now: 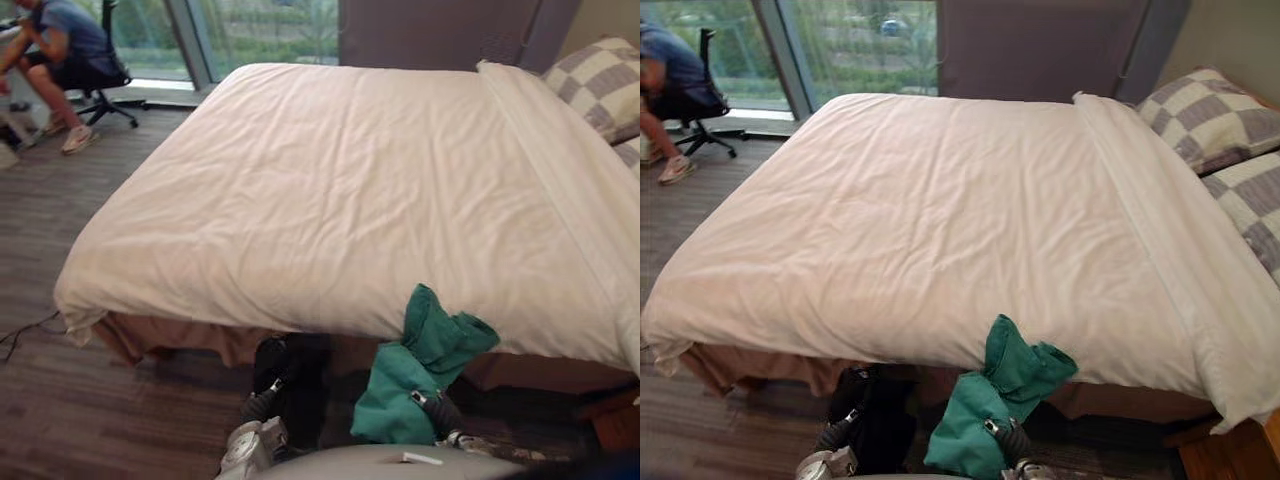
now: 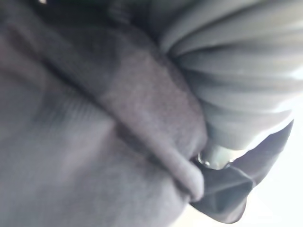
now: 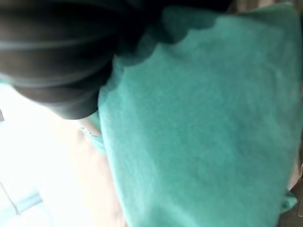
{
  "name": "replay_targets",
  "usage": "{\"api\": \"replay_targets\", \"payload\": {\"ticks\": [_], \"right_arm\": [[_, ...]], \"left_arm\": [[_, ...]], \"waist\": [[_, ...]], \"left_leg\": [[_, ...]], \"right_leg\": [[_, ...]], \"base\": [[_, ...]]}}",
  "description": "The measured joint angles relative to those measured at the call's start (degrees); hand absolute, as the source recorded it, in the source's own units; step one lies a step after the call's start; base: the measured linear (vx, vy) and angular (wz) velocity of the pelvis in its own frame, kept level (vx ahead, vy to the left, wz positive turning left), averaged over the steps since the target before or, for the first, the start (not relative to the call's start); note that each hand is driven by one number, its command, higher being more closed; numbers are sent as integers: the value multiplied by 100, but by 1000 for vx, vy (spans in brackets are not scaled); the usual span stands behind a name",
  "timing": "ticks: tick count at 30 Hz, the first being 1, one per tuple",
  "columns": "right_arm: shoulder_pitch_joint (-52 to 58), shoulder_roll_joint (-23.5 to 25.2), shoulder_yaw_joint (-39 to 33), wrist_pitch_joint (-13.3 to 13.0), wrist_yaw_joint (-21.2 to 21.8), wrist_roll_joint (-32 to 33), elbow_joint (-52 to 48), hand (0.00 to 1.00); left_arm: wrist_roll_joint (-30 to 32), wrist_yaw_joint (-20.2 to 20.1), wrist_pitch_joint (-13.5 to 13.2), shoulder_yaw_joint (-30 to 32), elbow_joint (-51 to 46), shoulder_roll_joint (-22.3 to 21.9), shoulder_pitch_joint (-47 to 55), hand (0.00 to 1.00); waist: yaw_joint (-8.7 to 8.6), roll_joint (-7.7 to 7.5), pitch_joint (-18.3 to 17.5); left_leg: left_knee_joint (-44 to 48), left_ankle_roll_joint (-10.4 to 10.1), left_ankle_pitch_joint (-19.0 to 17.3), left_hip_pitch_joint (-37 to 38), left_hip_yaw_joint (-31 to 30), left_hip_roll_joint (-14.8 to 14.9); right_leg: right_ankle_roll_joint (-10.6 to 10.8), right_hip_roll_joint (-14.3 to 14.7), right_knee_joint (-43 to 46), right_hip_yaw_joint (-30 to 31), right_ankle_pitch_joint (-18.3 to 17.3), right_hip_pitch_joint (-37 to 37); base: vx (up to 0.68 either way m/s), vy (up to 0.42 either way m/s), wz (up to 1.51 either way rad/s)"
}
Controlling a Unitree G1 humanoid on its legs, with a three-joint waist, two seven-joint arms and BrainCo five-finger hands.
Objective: Tidy the bed and pick cloth on bed and put in laundry
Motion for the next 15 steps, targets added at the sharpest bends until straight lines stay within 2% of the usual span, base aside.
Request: {"api": "replay_targets", "payload": {"ticks": [1, 2, 3, 4, 5, 6, 7, 8, 10, 11, 12, 13, 14, 15], "right_arm": [[-3, 3, 53, -27, 1, -20, 1, 100], [-18, 17, 59, -48, 0, -25, -4, 100], [-19, 39, 50, -50, -4, -24, -9, 100], [0, 66, 30, -63, -47, -16, -16, 100], [-16, 32, 13, -104, -130, 4, -40, 100], [-29, 12, 7, -109, -151, 6, -60, 100], [-32, -88, -8, -116, -222, 30, -165, 100], [-122, -109, -29, -114, -240, 52, -154, 100], [-336, -111, -39, -117, -241, 81, -135, 100], [-543, -101, -38, -125, -231, 112, -136, 100], [-643, -93, -36, -128, -229, 116, -136, 100], [-708, -68, -36, -128, -216, 119, -135, 100], [-690, -54, -33, -127, -215, 135, -117, 100], [-638, -93, -37, -92, -211, 146, -121, 100]], "left_arm": [[-55, -46, -68, 2, -9, -10, 3, 100], [-86, -136, -103, 7, -114, -12, 33, 100], [-124, -182, -101, 22, -212, -9, 70, 100], [-128, -272, -99, 52, -350, -11, 117, 100], [-71, -443, -97, 45, -546, -74, 104, 100], [-43, -478, -97, 44, -586, -108, 102, 100], [-30, -596, -96, 38, -743, -249, 166, 100], [-25, -669, -98, 16, -829, -257, 231, 100], [-31, -710, -105, -59, -849, -152, 301, 100], [-41, -705, -97, -69, -876, -10, 312, 100], [-43, -702, -94, -67, -880, 60, 308, 100], [-43, -704, -67, -62, -852, 133, 185, 100], [-47, -706, -72, -73, -832, 168, 187, 100], [-44, -712, -68, -68, -755, 186, 247, 100]], "waist": [[54, 6, -4], [73, -26, 27], [66, -57, 56], [28, -143, 73], [32, -197, 233], [37, -154, 282], [40, 35, 397], [92, 97, 437], [191, 108, 445], [227, 44, 457], [214, -25, 485], [125, -186, 550], [123, -174, 556], [130, 34, 535]], "left_leg": [[0, 5, 56, -102, -155, -35], [1, 107, 19, -192, -202, -81], [3, 234, -80, -212, 11, -78], [14, 549, -287, -226, 515, -74], [596, 787, -404, -366, 1425, 37], [794, 793, -408, -403, 1597, 100], [1367, 668, -473, -442, 2019, 272], [1518, 667, -508, -501, 1890, 171], [1386, 789, -507, -577, 1658, -65], [1323, 860, -642, -711, 1658, -242], [1372, 852, -776, -787, 1805, -299], [1930, 838, -1342, -942, 2423, -198], [2423, 973, -1563, -1009, 2681, 67], [2755, 801, -1600, -985, 2684, 329]], "right_leg": [[-2, -16, 16, -211, -27, 34], [-4, -85, 31, -612, -31, 116], [6, -131, 12, -836, -32, 179], [21, -243, -23, -1240, -21, 316], [24, -416, 103, -1824, -13, 541], [24, -428, 161, -1914, -14, 604], [1, -440, 427, -2049, -51, 709], [-18, -510, 647, -1998, -147, 790], [-78, -565, 631, -1846, -273, 795], [-6, -632, 471, -1819, -466, 798], [63, -664, 327, -1823, -580, 822], [178, -747, -46, -1952, -593, 927], [206, -772, -62, -2112, -540, 984], [406, -705, 215, -2223, -528, 1048]], "base": [[-15, -33, 103], [-5, -28, 112], [2, 1, 142], [29, 36, 213], [41, 53, 207], [62, 82, 223], [31, 157, 168], [25, 166, 171], [6, 133, 108], [-30, 79, 79], [-37, 82, 86], [-11, 67, 75], [62, 66, 83], [122, 59, 94]]}}
